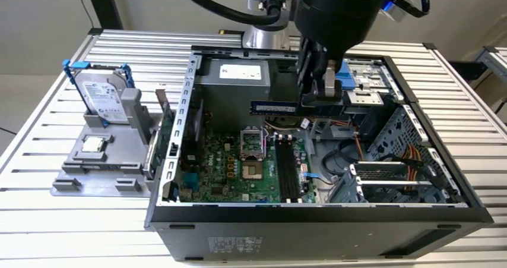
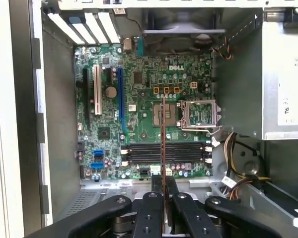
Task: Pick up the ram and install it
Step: 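Pick up the ram and move it above insertion slot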
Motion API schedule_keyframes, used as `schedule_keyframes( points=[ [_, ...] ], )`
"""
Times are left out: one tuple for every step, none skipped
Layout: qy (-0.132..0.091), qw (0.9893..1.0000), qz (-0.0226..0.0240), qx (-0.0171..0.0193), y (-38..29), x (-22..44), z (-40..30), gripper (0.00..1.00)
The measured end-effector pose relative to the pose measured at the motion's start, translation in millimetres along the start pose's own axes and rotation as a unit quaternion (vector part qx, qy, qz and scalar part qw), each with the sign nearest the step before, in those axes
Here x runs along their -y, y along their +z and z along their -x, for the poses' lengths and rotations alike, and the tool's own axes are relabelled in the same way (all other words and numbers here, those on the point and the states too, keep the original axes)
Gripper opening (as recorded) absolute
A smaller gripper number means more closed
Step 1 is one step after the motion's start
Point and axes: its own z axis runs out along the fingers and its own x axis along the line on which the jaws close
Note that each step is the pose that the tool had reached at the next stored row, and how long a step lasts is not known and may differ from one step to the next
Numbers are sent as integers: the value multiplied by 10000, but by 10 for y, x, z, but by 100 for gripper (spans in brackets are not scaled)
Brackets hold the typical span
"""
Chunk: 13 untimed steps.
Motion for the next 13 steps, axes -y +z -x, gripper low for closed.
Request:
schedule_keyframes(
  points=[
    [0, 10000, 0, 0, 0, 14, 1, 0],
    [0, 10000, 0, 0, 0, 27, 1, 0],
    [0, 10000, 0, 0, 0, 38, 2, 0],
    [0, 10000, 0, 0, 0, 49, 3, 0],
    [0, 10000, 0, 0, 0, 60, 3, 0],
    [0, 10000, 0, 0, 0, 72, 4, 0],
    [0, 10000, 0, 0, 0, 85, 5, 0],
    [0, 10000, 0, 0, -1, 98, 5, 0],
    [0, 10000, 0, 0, -1, 108, 6, 0],
    [0, 10000, 0, 0, -1, 116, 6, 0],
    [0, 10000, 0, 0, -1, 117, 6, 0],
    [0, 10000, 0, 0, -1, 117, 6, 0],
    [1, 10000, 0, 0, -1, 117, 6, 0]
  ],
)
